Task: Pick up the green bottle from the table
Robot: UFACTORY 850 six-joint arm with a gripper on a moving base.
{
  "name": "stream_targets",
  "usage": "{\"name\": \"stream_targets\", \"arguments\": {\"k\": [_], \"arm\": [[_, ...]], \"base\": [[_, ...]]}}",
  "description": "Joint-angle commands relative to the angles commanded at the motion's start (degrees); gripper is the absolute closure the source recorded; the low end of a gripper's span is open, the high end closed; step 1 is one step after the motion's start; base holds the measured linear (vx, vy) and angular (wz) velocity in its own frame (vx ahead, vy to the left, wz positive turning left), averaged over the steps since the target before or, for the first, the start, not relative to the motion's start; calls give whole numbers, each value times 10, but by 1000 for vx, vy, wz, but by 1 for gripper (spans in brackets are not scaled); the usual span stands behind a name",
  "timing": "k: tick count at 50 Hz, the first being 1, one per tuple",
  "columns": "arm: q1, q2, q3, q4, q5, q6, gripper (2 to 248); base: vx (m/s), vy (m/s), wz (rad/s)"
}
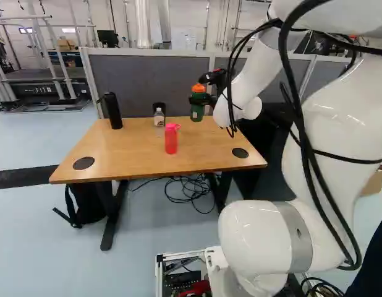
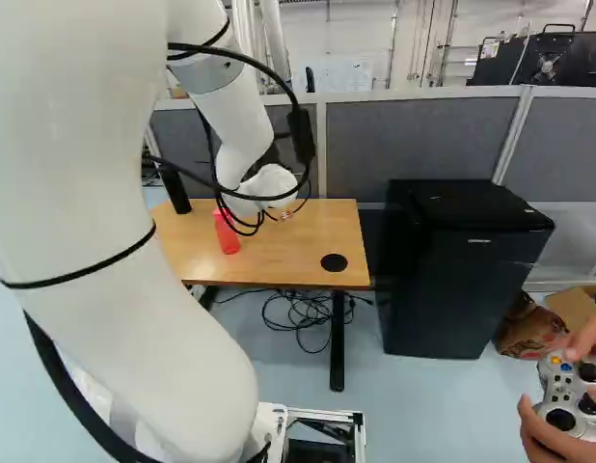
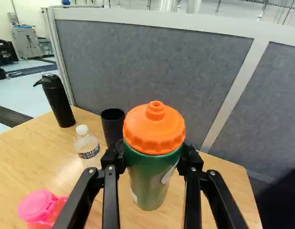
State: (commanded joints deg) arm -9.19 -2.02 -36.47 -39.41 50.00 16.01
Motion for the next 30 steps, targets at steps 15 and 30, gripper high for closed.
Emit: {"name": "stream_targets", "arguments": {"k": [15, 30], "arm": [[-16, 52, 31, 0, 0, 0, 128], [-33, 107, 69, 0, 0, 0, 128]], "base": [[0, 0, 0], [0, 0, 0]]}}
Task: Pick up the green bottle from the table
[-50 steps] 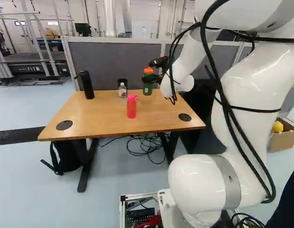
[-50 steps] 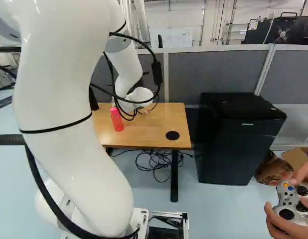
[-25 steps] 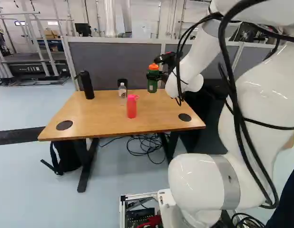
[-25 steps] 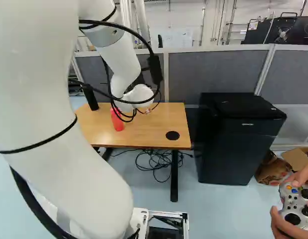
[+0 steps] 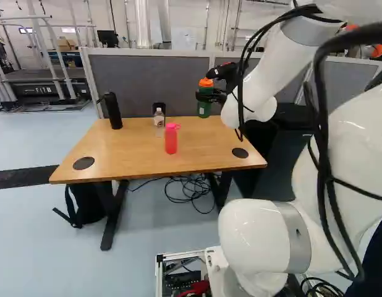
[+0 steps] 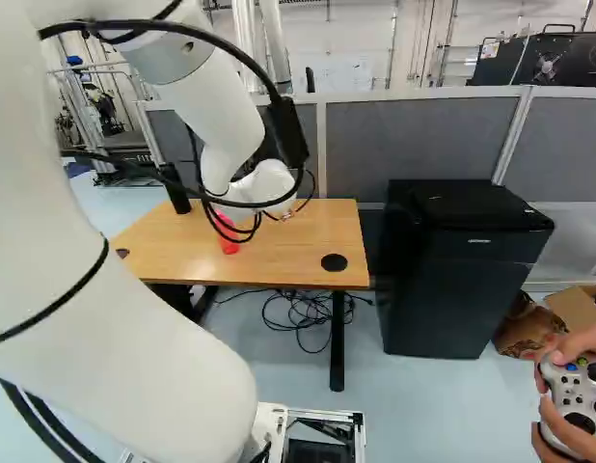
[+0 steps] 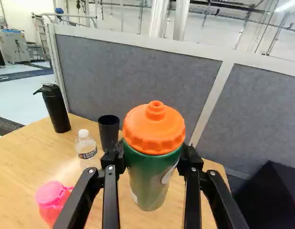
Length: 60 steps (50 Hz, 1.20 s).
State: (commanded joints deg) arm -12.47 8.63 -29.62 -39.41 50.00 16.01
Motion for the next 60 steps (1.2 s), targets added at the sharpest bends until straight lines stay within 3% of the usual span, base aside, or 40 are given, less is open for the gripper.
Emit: {"name": "stream_targets", "arguments": {"k": [30, 60], "arm": [[5, 11, 20, 23, 0, -9, 128], [31, 24, 69, 103, 0, -42, 128]], "base": [[0, 0, 0], [0, 0, 0]]}}
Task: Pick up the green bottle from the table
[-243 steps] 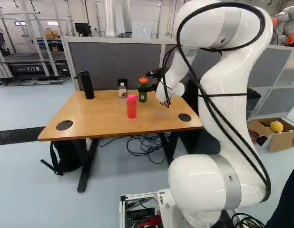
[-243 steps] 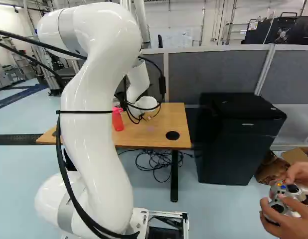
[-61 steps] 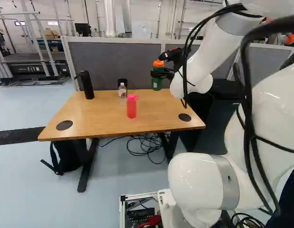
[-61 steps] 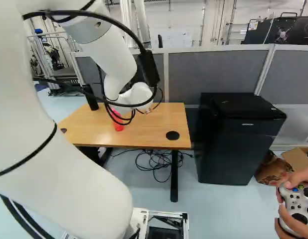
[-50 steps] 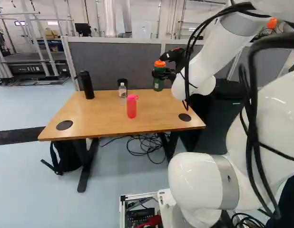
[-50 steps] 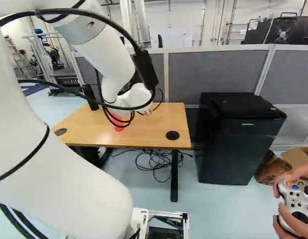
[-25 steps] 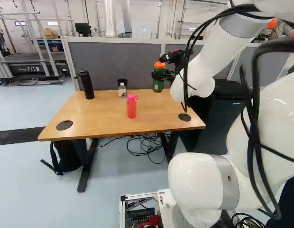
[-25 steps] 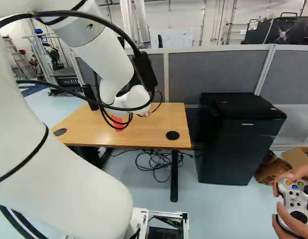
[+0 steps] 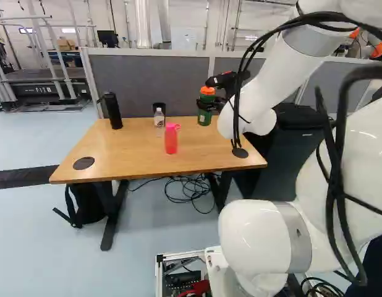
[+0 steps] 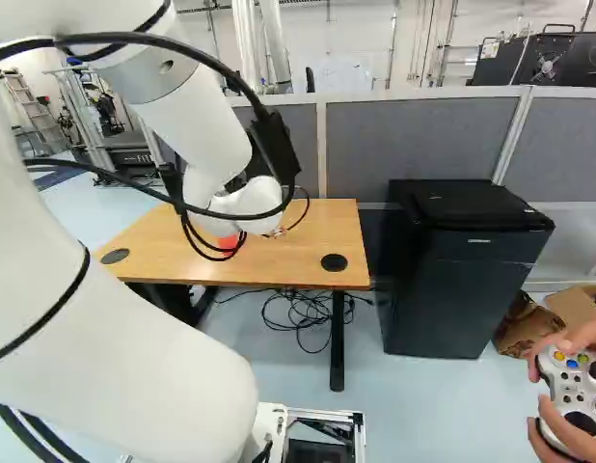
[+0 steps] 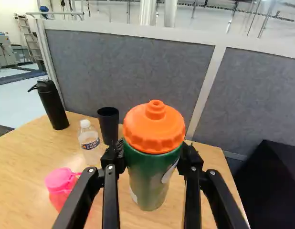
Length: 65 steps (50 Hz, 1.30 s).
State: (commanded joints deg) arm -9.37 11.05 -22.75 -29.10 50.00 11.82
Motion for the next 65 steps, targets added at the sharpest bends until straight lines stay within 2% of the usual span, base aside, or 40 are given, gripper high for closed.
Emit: {"name": "stream_targets", "arguments": {"k": [44, 65], "arm": [[61, 32, 116, 191, 0, -77, 128], [81, 43, 154, 252, 0, -102, 128]], "base": [[0, 0, 0], [0, 0, 0]]}}
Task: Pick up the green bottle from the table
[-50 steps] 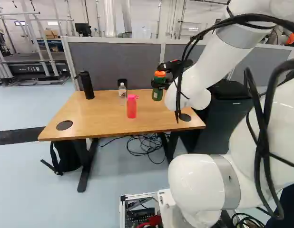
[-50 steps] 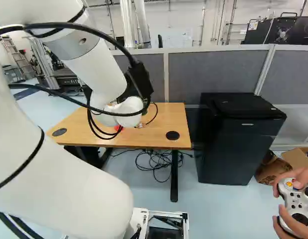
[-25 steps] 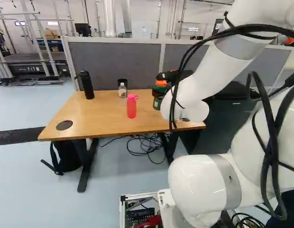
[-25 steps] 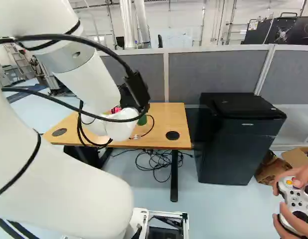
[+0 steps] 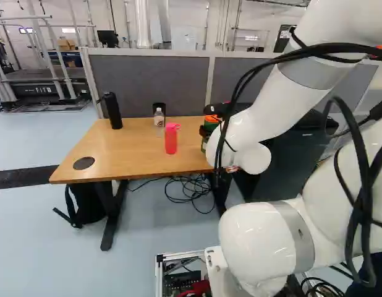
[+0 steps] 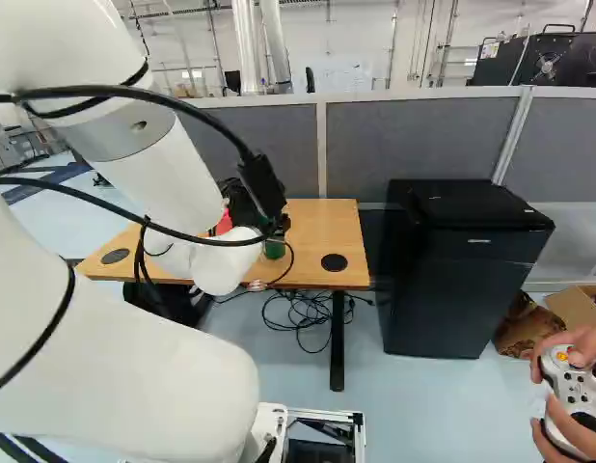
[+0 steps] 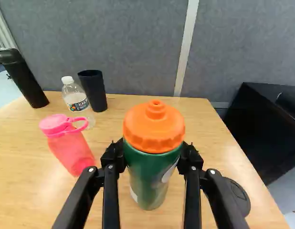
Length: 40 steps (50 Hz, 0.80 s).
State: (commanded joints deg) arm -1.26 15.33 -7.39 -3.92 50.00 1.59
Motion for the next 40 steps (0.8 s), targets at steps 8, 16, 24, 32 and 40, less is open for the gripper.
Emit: {"name": "stream_targets", "arguments": {"k": [8, 16, 24, 32, 40], "arm": [[5, 3, 10, 16, 0, -6, 128], [9, 5, 17, 28, 0, -11, 128], [11, 6, 22, 35, 0, -14, 128], [13, 7, 24, 39, 0, -16, 128], [13, 7, 24, 39, 0, -16, 128]], "base": [[0, 0, 0], [0, 0, 0], [0, 0, 0], [0, 0, 0], [0, 0, 0]]}}
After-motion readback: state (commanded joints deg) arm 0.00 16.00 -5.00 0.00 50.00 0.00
